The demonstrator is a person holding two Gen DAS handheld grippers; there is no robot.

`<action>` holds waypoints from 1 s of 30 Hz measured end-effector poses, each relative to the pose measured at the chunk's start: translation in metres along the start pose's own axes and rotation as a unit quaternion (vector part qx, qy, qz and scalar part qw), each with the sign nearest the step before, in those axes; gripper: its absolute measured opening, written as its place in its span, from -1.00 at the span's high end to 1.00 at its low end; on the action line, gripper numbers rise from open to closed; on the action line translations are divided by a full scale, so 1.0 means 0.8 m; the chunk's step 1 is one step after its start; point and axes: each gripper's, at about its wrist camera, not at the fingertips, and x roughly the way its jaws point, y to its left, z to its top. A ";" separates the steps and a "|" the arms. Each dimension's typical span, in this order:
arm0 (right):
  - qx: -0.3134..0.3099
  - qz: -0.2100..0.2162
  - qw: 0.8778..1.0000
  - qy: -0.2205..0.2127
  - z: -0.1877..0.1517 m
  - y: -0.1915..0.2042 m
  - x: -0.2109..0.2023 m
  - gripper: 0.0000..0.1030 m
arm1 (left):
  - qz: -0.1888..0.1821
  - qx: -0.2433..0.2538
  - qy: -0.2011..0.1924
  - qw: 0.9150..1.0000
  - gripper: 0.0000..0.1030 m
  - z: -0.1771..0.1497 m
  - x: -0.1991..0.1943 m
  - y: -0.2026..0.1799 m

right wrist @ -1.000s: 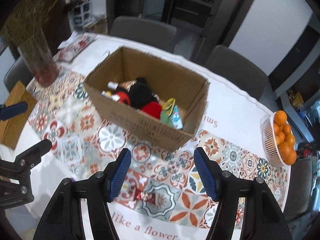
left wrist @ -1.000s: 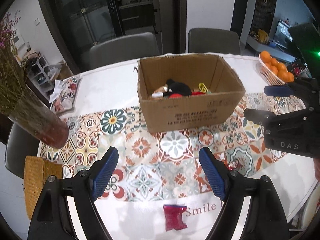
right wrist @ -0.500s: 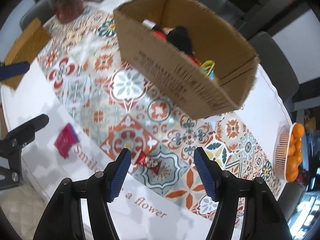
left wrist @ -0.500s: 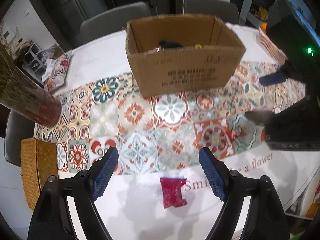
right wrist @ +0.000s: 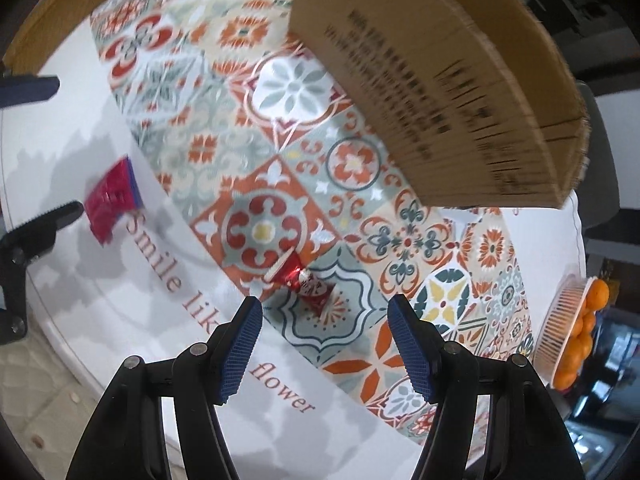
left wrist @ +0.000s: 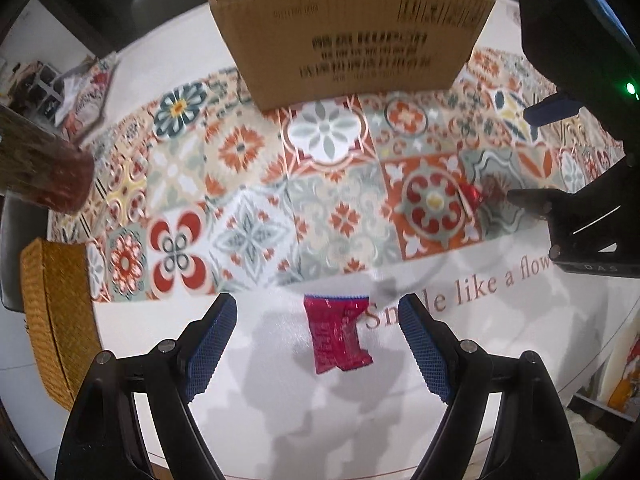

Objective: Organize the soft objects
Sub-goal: 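Grasp the pink packet with the left tool while the right tool grasps the red wrapper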

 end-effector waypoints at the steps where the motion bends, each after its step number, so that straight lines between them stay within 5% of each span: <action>1: -0.006 -0.002 1.000 0.006 0.000 0.003 0.006 -0.29 | 0.000 -0.003 0.007 1.000 -0.61 -0.002 0.005 0.000; 15: -0.102 -0.032 0.992 0.071 0.013 0.041 0.065 -0.29 | -0.028 -0.032 0.089 0.995 -0.61 -0.030 0.072 -0.007; 26: -0.118 -0.034 0.987 0.102 0.027 0.044 0.101 -0.29 | -0.028 -0.050 0.119 0.991 -0.59 -0.031 0.110 0.004; 30: -0.121 -0.036 0.986 0.108 0.030 0.041 0.111 -0.29 | -0.026 -0.058 0.121 0.991 -0.45 -0.031 0.120 0.009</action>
